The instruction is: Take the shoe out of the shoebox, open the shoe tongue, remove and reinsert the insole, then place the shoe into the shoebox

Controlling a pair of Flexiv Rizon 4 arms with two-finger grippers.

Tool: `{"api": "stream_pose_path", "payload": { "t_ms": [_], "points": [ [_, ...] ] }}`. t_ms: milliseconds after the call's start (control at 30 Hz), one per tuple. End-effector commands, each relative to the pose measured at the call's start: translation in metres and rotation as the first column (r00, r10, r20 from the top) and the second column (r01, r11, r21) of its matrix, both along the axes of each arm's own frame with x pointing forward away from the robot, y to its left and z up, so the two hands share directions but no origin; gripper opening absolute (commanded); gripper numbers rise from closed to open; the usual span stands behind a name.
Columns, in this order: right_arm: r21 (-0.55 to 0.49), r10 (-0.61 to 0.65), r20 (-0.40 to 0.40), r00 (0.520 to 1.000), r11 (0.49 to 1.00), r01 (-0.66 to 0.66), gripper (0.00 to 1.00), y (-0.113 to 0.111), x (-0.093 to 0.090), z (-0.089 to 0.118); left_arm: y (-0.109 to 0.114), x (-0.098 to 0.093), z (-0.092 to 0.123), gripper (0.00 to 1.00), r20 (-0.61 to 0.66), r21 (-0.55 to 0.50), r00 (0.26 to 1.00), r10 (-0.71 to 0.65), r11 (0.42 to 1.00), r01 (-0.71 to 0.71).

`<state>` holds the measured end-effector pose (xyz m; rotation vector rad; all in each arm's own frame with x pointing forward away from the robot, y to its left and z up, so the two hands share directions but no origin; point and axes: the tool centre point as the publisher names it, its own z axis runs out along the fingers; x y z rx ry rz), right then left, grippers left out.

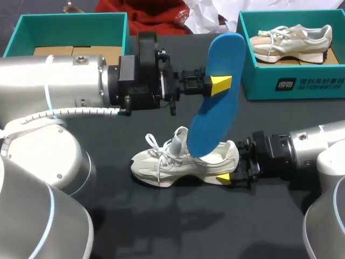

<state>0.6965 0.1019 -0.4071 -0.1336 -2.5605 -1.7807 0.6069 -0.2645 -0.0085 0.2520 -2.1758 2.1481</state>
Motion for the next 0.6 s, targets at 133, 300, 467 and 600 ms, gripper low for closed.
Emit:
{"api": "stream_pose_path", "payload": {
  "t_ms": [133,300,467,600],
  "points": [
    [-0.004,-0.001,-0.001,1.0,1.0,0.001,0.0,0.001,-0.001,0.0,0.026,-0.009,0.002,0.0,-0.003,0.018,1.0,0.01,1.0,-0.01],
    [-0.004,-0.001,-0.001,1.0,1.0,0.001,0.0,0.001,-0.001,0.0,0.028,-0.008,-0.005,0.0,-0.072,0.004,0.997,-0.006,1.0,0.006],
    [-0.004,-0.001,-0.001,1.0,1.0,0.001,0.0,0.001,-0.001,0.0,0.034,-0.012,-0.016,0.0,-0.152,0.018,0.988,-0.002,1.0,0.005],
    [-0.004,-0.001,-0.001,1.0,1.0,0.001,0.0,0.001,-0.001,0.0,0.039,-0.015,-0.019,0.0,-0.177,0.01,0.984,0.015,1.0,-0.013]
  ]
}}
